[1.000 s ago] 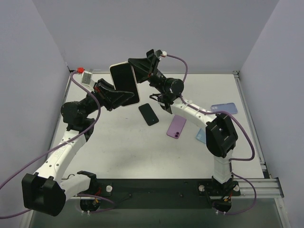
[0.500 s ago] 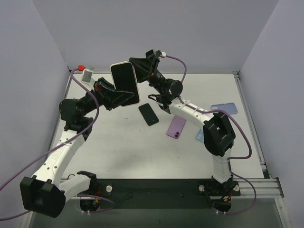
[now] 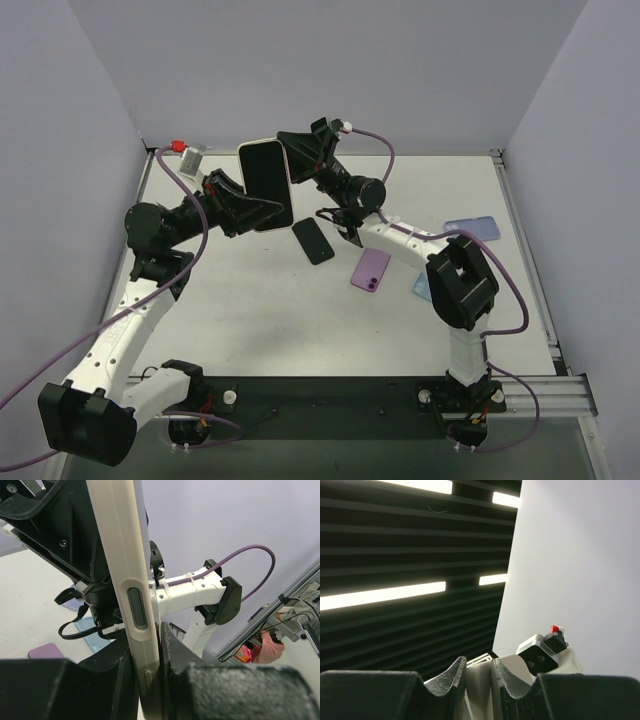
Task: Take the phone out of the phone case
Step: Remove the phone case from the phone.
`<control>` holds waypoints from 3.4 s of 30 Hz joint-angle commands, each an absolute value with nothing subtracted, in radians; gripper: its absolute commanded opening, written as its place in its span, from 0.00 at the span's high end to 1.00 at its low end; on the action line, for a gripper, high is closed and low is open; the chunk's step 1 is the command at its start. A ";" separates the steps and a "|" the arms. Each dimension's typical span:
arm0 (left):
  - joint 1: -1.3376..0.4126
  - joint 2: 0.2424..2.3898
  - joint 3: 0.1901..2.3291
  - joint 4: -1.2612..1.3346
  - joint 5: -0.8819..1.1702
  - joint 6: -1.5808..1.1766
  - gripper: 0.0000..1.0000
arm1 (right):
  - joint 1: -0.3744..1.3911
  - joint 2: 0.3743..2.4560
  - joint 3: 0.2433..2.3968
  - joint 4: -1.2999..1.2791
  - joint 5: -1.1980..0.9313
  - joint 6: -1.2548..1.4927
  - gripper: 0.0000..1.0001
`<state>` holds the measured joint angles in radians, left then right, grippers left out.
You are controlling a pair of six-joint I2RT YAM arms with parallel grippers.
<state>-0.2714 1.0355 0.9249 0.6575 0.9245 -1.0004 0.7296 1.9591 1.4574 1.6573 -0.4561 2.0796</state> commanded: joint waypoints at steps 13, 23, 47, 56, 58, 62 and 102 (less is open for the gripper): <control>-0.327 0.910 1.108 1.029 1.108 -0.911 1.00 | 0.784 2.135 1.390 1.663 -0.643 2.470 1.00; -0.327 0.891 1.112 0.966 1.108 -0.861 1.00 | 0.795 2.102 1.218 1.588 -0.756 2.477 1.00; -0.304 1.110 1.080 0.908 0.870 -1.195 1.00 | 0.693 1.781 1.072 0.747 -1.034 1.525 0.84; -0.250 1.215 1.032 1.117 0.890 -1.354 1.00 | 0.669 1.784 1.052 0.955 -1.166 1.578 0.61; -0.232 1.230 1.023 1.146 0.905 -1.371 1.00 | 0.655 1.804 1.026 1.069 -1.187 1.664 0.57; -0.213 1.255 1.019 1.149 0.930 -1.384 1.00 | 0.646 1.856 1.009 1.443 -1.206 1.934 0.58; -0.173 1.523 0.916 1.356 1.065 -1.517 0.65 | 0.629 1.519 1.287 -0.145 -0.800 0.821 1.00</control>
